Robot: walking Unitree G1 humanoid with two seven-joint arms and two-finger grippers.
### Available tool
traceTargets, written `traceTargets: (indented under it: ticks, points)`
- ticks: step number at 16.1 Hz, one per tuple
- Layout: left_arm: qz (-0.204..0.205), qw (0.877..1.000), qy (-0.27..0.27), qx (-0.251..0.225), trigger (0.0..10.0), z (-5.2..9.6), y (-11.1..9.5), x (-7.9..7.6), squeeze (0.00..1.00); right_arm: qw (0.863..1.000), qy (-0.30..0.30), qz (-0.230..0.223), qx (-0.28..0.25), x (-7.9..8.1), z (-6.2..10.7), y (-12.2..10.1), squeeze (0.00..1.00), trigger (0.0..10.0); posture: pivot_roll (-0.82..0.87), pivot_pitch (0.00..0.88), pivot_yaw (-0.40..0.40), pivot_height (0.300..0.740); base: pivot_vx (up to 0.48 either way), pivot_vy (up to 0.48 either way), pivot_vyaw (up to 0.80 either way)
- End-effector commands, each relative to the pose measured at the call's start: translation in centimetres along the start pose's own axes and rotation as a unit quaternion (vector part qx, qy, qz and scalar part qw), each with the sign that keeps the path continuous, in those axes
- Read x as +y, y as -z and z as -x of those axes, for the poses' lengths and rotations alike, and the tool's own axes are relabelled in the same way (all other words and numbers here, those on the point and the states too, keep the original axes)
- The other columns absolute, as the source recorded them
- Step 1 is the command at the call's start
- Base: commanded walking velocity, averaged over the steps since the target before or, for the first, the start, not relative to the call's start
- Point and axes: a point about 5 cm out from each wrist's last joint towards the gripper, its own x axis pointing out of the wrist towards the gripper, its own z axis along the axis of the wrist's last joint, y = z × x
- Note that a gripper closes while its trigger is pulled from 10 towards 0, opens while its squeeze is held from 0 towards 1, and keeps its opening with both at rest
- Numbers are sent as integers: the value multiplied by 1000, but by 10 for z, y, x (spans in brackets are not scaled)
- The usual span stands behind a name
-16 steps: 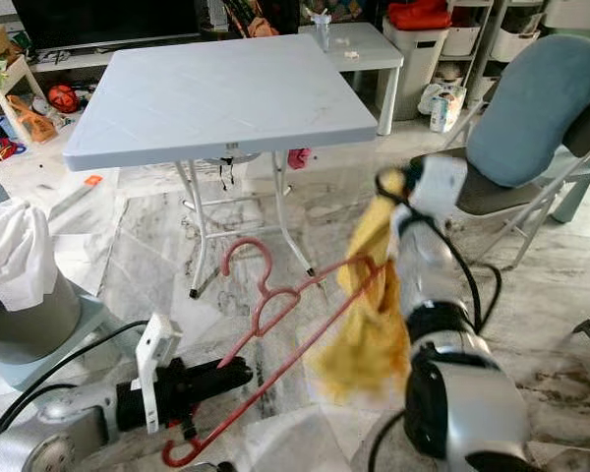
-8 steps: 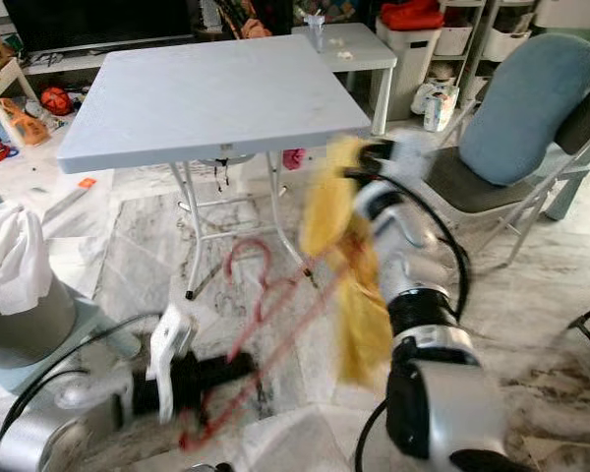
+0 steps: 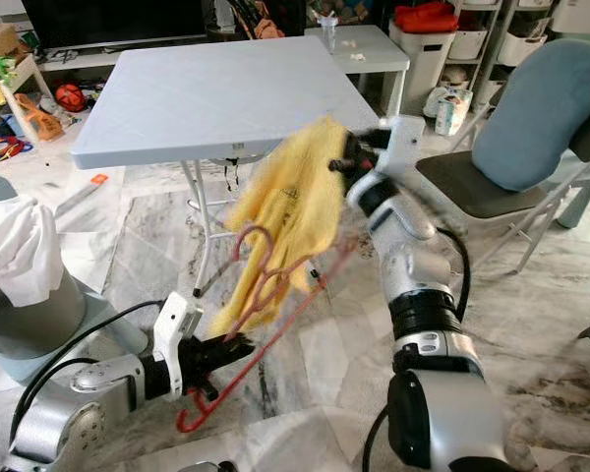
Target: Hang hanger
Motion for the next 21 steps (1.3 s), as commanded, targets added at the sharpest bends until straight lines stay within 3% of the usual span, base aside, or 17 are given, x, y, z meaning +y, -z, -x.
traceTargets:
  ticks: [1,3,4,6,8,9,11,12,13,14,15,16,19,20,21]
  points:
    - [-10,999,40,-15,0,1,-10,-11,0,998,47,29,-17,-6,-2,-9,0,0,-58,0,21,740,0,0,0]
    - [-4,997,74,-4,0,5,-9,-22,0,993,116,37,-10,-20,0,-8,0,0,-58,0,21,740,0,0,0]
    - [-2,996,95,6,0,7,-4,-29,0,982,179,60,2,-32,1,-7,0,0,-53,0,14,740,0,0,0]
    - [-9,996,89,-4,0,9,-5,-29,0,972,215,90,22,-41,4,-3,0,0,-52,0,13,740,0,0,0]
    - [-25,997,13,-73,0,8,-23,-16,0,958,257,107,68,-58,15,9,0,0,-50,0,12,740,0,0,0]
    - [-15,982,-107,-157,0,10,-37,2,0,948,282,115,90,-74,29,18,0,0,-44,0,13,740,0,0,0]
    - [-22,972,-152,-179,0,14,-36,6,0,951,268,121,95,-76,33,22,0,0,-42,0,13,740,0,0,0]
    - [-53,954,-234,-179,4196,18,-30,16,0,959,234,123,98,-75,37,27,0,902,-42,0,11,740,0,0,0]
    - [-71,942,-274,-181,7922,21,-28,20,0,964,211,128,99,-74,40,30,0,2431,-45,0,13,740,0,0,0]
    - [-74,924,-328,-180,10000,23,-26,28,0,972,178,125,92,-70,42,32,0,6549,-47,0,14,740,0,0,0]
    - [-80,906,-367,-196,10000,28,-27,32,0,977,147,124,90,-67,46,34,0,10000,-51,0,17,740,0,0,0]
    - [-96,890,-399,-199,10000,32,-26,34,0,982,117,121,86,-63,52,36,0,10000,-52,0,20,740,0,0,0]
    - [-122,868,-433,-209,10000,39,-25,34,0,985,40,154,64,-47,72,39,0,10000,-42,0,30,740,0,0,0]
    - [-127,855,-455,-213,10000,44,-23,36,0,984,14,165,65,-38,83,42,0,10000,-40,0,35,740,0,0,0]
    - [-113,853,-462,-216,10000,47,-21,39,0,984,-11,167,67,-31,89,46,0,10000,-39,0,35,740,0,0,0]
